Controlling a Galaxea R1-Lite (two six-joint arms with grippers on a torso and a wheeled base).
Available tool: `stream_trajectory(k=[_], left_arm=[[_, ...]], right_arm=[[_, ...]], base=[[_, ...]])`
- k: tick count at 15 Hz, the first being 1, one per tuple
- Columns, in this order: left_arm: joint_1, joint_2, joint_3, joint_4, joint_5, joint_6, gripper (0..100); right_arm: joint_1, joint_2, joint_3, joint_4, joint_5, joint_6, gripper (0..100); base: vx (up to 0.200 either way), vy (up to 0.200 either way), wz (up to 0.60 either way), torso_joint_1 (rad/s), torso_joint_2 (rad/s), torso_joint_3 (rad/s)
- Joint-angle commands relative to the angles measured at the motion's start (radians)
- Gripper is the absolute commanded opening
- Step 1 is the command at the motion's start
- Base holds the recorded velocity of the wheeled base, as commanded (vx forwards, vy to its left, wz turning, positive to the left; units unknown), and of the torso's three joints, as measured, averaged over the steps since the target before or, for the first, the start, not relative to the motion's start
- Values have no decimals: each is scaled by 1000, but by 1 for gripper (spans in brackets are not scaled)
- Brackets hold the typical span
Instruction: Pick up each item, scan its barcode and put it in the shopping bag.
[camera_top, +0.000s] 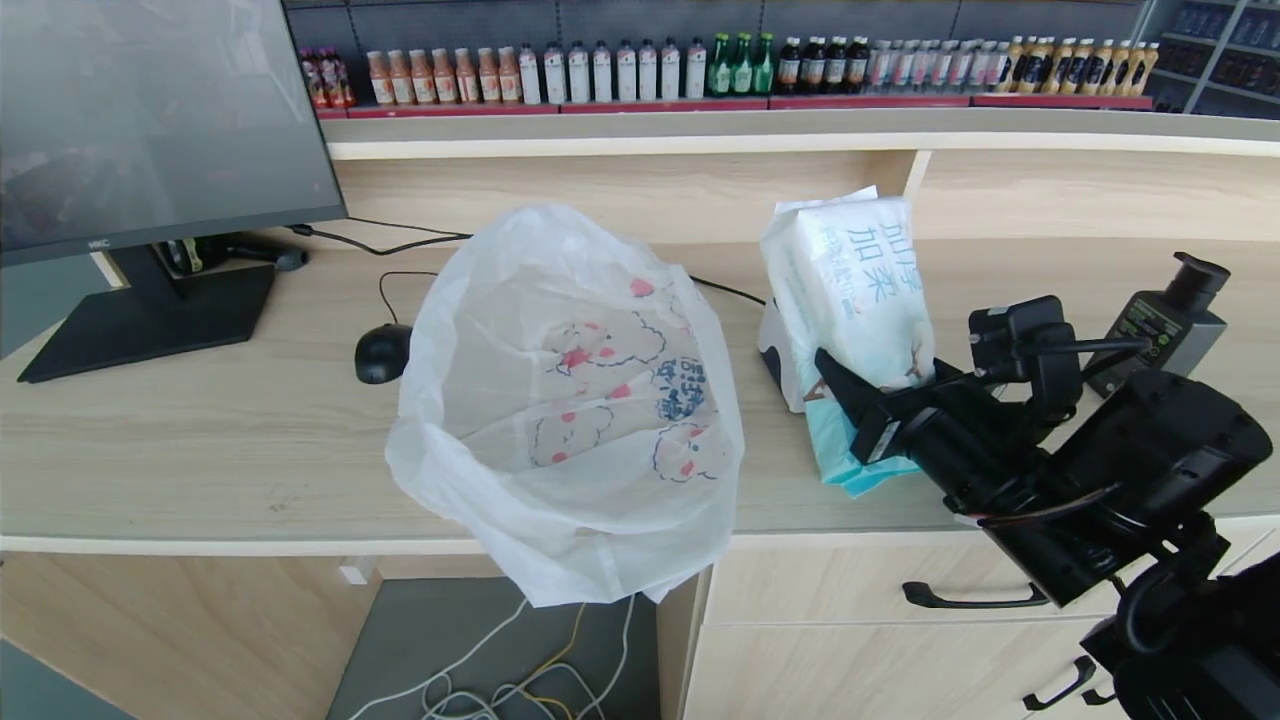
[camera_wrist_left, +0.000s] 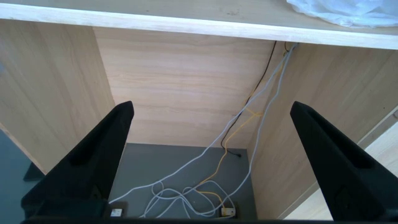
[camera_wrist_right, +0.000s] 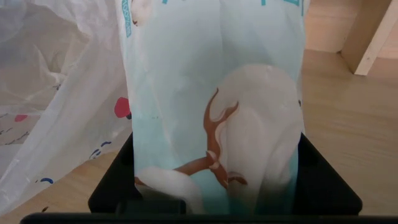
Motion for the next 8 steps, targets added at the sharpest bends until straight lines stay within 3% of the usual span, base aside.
stream_trajectory(k=[1,8], left_arm=[[-1,0,0,0,0,0,100],[1,0,0,0,0,0,100]], right_arm=[[-4,17,-3,0,1,0,0],[-45,22,7,-6,-1,-1,0]], base=[[0,0,0,0,0,0],[0,0,0,0,0,0]])
